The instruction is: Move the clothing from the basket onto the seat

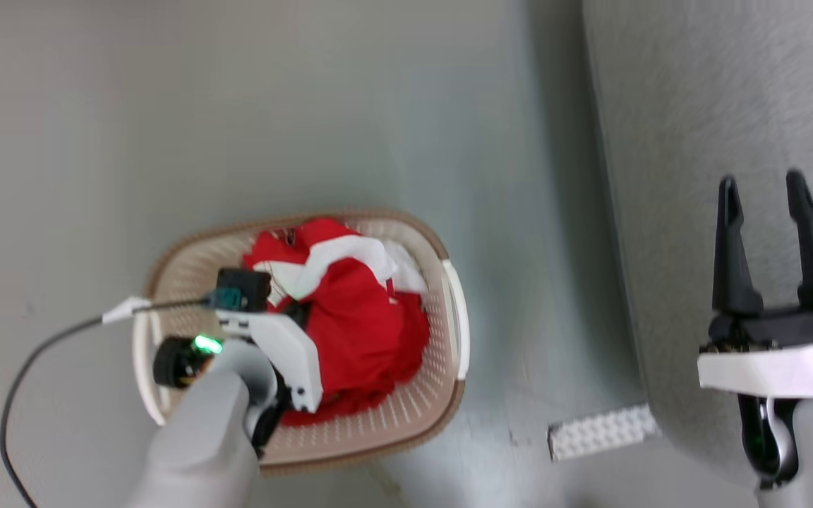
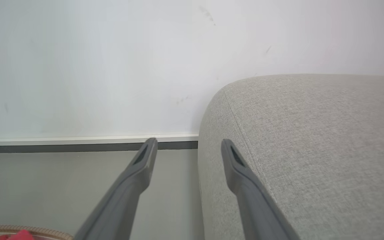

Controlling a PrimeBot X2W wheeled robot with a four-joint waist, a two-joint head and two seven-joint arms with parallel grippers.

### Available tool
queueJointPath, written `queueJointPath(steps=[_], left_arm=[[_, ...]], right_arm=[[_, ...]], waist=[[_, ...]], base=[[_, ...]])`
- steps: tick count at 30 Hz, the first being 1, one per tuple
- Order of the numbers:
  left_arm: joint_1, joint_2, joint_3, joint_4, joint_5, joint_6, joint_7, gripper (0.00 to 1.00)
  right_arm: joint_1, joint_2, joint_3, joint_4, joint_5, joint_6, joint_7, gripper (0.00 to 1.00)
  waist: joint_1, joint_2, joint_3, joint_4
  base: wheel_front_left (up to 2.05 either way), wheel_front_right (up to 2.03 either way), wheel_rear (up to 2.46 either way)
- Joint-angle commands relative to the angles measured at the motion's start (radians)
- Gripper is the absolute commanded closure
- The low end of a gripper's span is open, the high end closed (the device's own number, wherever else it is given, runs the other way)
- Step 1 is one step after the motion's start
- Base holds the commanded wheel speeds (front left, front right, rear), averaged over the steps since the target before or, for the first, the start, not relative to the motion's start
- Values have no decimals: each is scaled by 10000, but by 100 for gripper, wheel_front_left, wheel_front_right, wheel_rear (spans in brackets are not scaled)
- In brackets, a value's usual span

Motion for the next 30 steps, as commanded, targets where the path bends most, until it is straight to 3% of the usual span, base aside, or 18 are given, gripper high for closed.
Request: queueJointPath(steps=[1, 14, 22, 30], left_arm=[[257, -16, 18, -111, -152, -61, -78, 100], [3049, -20, -132, -2864, -1667, -146, -334, 100], [4556, 130, 178, -5148, -2038, 291, -467, 100], [5657, 255, 304, -7132, -2255, 346, -1058, 100]], right_arm=[[217, -36, -47, 71, -89, -31, 5, 0], [1738, -35, -264, 524, -382, -31, 5, 0], [2421, -37, -96, 760, -644, -32, 5, 0], [3006, -38, -37, 832, -788, -32, 5, 0]], waist=[[1, 0, -898, 238], [1, 0, -3560, 623], [1, 0, -4896, 775], [1, 0, -5866, 960]], base=[[0, 0, 0], [0, 0, 0], [0, 0, 0], [0, 0, 0]])
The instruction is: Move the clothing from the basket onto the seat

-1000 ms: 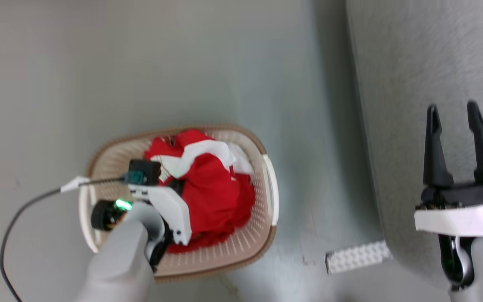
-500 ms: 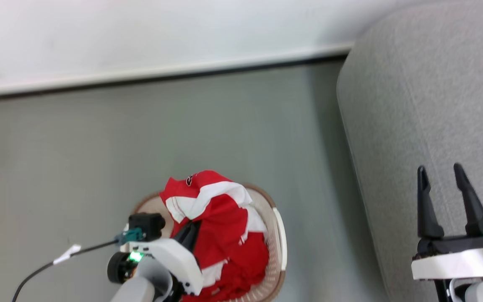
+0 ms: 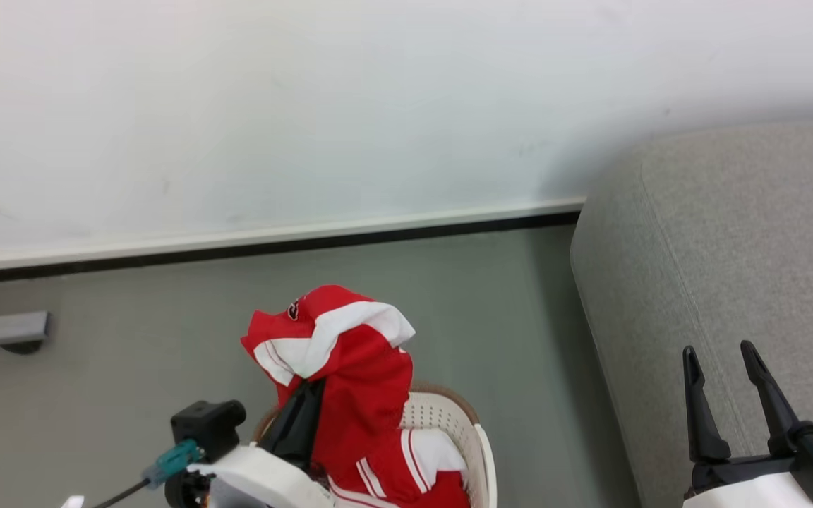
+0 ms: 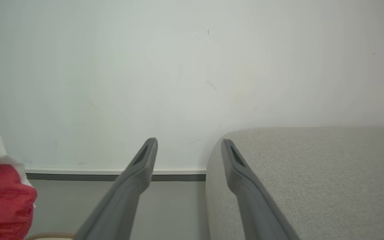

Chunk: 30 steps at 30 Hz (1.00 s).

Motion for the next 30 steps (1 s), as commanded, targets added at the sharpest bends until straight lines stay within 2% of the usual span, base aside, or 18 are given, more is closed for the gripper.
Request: queueJointPath(steps=[1, 5, 10, 17, 25, 30], left_arm=[[189, 110, 10, -230, -40, -12, -117, 100], [474, 194, 96, -772, 43, 96, -499, 100], [627, 353, 297, -1082, 562, 659, -922, 100], [761, 762, 370, -1220, 1222, 1056, -1195, 100], [1041, 1131, 1, -1520, 1608, 525, -1355, 100], [1156, 1231, -239, -1994, 1786, 314, -1385, 100]], right_arm=[[172, -35, 17, 8, -103, -32, 7, 0], [355, -38, 74, 51, -144, -32, 7, 0], [558, -37, 134, 117, -190, -32, 7, 0], [781, -37, 321, 240, -298, -32, 7, 0], [955, -40, 1016, 268, -506, -32, 7, 0], [831, -321, 2092, 156, -538, -32, 7, 0]], waist=[[4, -1, -285, 135], [4, -1, -575, 263], [4, -1, -883, 473], [4, -1, -1395, 652], [4, -1, -1737, 680], [4, -1, -1747, 613]], base=[[0, 0, 0], [0, 0, 0], [0, 0, 0], [0, 0, 0], [0, 0, 0], [0, 0, 0]])
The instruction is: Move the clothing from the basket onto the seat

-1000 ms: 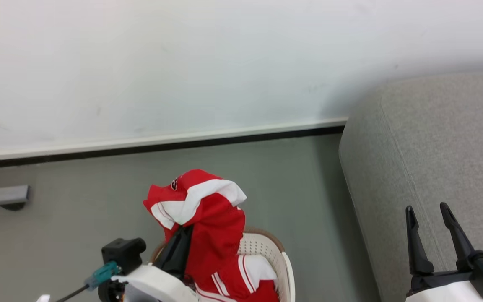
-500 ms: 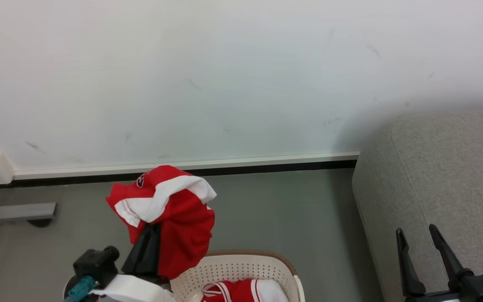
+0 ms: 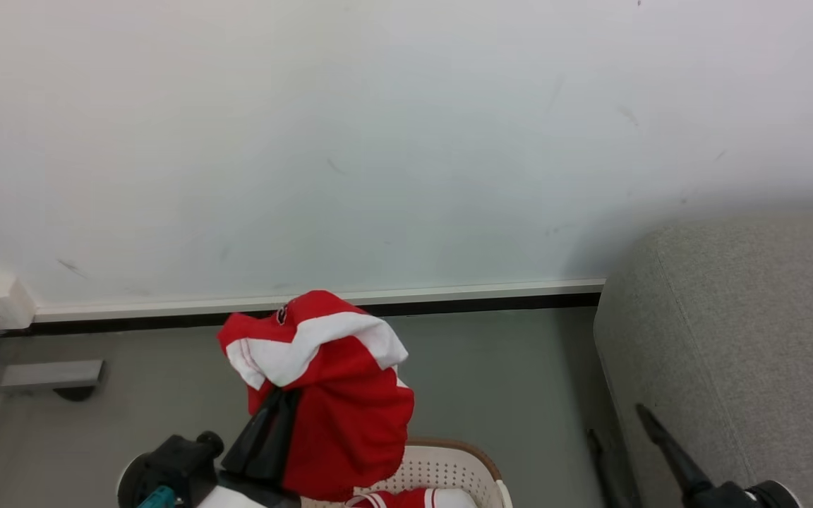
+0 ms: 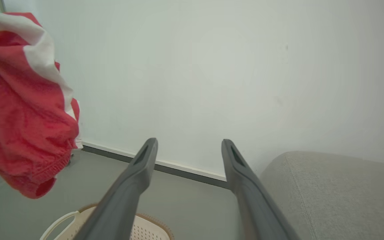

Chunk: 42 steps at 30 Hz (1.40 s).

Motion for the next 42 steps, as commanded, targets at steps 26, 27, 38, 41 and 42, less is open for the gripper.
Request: queueJointPath(steps=[26, 27, 38, 41, 42], left_arm=[[-802, -590, -3061, -891, 342, -721, 546, 100], [-811, -605, -3173, -890, 309, -723, 587, 100], [-845, -899, -4019, -798, -250, -789, 773, 100], [-793, -939, -4072, -727, -486, -793, 799, 100], [-773, -948, -4078, -715, -574, -795, 798, 100]], right_arm=[[-2650, -2319, 5625, -56, 2348, -32, 7, 0], [-2691, -2311, 5641, -32, 2357, -32, 7, 0], [-2905, -2026, 5876, 309, 2247, -30, 7, 0], [-2922, -1992, 5846, 258, 2226, -32, 7, 0], [-2945, -1984, 5797, 230, 2203, -30, 6, 22]], waist=[[1, 0, 42, -158], [1, 0, 39, -160], [1, 0, 44, -257], [1, 0, 42, -297], [1, 0, 45, -307]], base=[[0, 0, 0], [0, 0, 0], [0, 0, 0], [0, 0, 0], [0, 0, 0]])
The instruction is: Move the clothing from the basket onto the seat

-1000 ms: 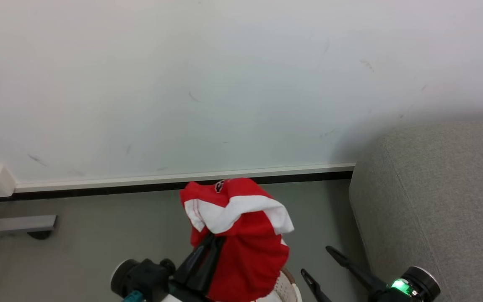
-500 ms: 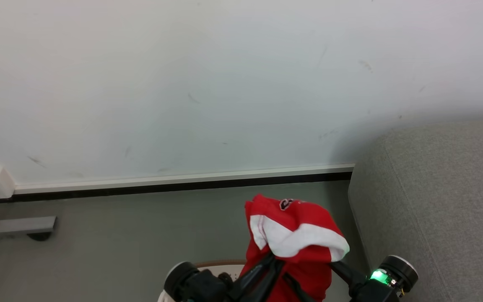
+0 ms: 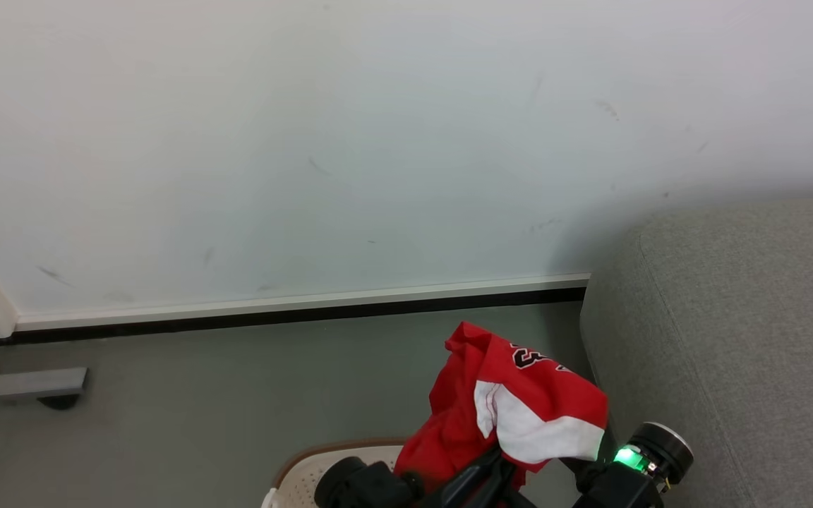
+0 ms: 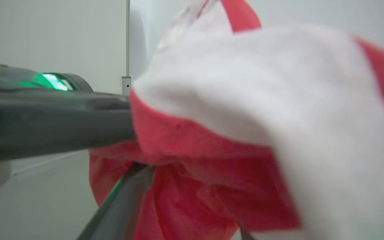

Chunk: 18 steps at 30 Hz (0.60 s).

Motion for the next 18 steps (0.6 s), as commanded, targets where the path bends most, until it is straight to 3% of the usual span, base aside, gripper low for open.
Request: queueJointPath(steps=[1, 2, 3, 4, 13, 14, 16, 17, 18], left_arm=[[36, -14, -18, 36, -216, -49, 32, 100], [51, -20, -33, 48, -265, -50, 69, 100], [54, -22, -33, 50, -277, -52, 74, 100], [53, -5, -40, 62, -313, -54, 86, 100], [26, 150, 34, 203, -329, 171, 122, 98], [25, 158, 49, 213, -295, 222, 80, 73], [34, 176, 54, 241, -268, 281, 41, 38], [41, 190, 61, 253, -257, 303, 28, 12], [60, 198, 67, 274, -266, 327, 47, 0]], right_arm=[[-113, 40, -70, -68, -81, -32, 4, 53], [-113, 42, -103, -96, -101, -30, 5, 65], [-106, 44, -126, -114, -94, -32, 4, 87], [-101, 41, -135, -135, -70, -32, 4, 100], [-77, -159, -59, -337, 91, -32, -1, 100], [-39, -175, -104, -351, 100, -30, -1, 100], [40, -194, -178, -385, 116, -32, -2, 100], [75, -195, -242, -406, 120, -32, -2, 100], [113, -192, -293, -430, 114, -32, -2, 100]], waist=[[-1, -1, 6, -6], [-1, -1, 13, -8], [-1, -1, 17, -9], [-1, -1, 19, -10], [-1, -1, 43, 17], [-1, -1, 46, 13], [-1, -1, 56, -1], [-1, -1, 64, -11], [-1, -1, 71, -25]], base=[[0, 0, 0], [0, 0, 0], [0, 0, 0], [0, 0, 0], [0, 0, 0], [0, 0, 0], [0, 0, 0], [0, 0, 0], [0, 0, 0]])
